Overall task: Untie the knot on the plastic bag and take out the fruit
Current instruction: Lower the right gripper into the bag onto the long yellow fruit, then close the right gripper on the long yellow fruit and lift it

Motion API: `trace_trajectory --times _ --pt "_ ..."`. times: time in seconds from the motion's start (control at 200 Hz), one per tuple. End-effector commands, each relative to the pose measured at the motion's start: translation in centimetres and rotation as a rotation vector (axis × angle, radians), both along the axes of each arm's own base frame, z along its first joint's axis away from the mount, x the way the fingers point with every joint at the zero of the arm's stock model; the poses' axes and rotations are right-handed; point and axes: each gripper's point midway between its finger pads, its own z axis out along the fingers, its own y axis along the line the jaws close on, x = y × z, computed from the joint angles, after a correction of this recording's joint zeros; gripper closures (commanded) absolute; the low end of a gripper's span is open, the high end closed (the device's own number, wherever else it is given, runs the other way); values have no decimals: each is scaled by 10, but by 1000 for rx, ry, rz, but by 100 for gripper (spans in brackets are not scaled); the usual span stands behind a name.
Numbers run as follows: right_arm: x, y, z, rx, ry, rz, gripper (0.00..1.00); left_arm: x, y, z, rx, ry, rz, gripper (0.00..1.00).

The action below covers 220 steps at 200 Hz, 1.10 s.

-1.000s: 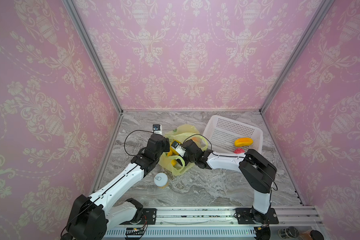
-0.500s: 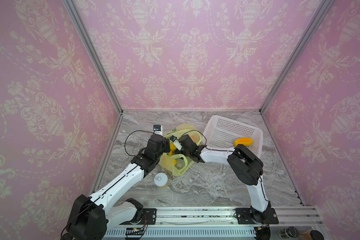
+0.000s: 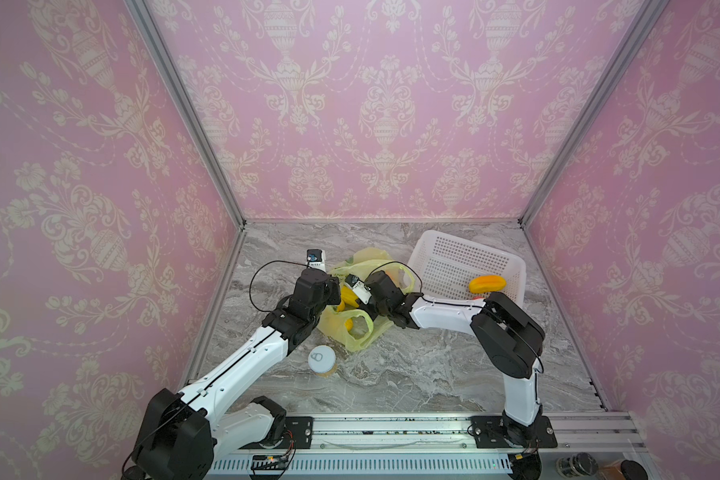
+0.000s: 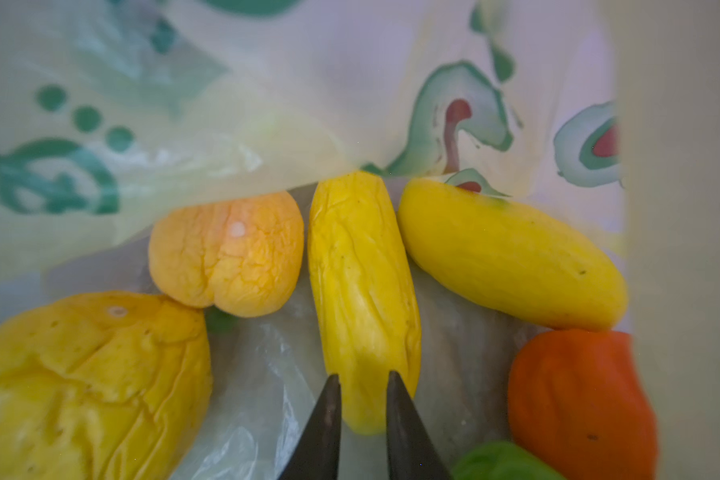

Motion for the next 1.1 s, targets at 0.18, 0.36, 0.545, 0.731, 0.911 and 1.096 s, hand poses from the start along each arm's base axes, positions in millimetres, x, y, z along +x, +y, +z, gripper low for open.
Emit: trace_trajectory --times 0.18,0.36,0.545,0.731,0.911,1.096 --pt "2 -2 11 15 -37 -18 64 -1 3 -4 6 9 6 100" --pt "26 7 -22 -102 8 -61 50 -1 4 -1 4 2 8 100" --pt "36 10 -41 -180 42 -84 34 -3 5 1 1 -5 9 100" --pt "35 15 -53 -208 82 -62 43 -3 5 2 0 -6 7 100" --pt "29 15 -35 -161 55 -49 67 -3 6 2 3 -4 14 100" --pt "8 8 11 -49 -7 -19 74 -2 9 0 13 3 30 100"
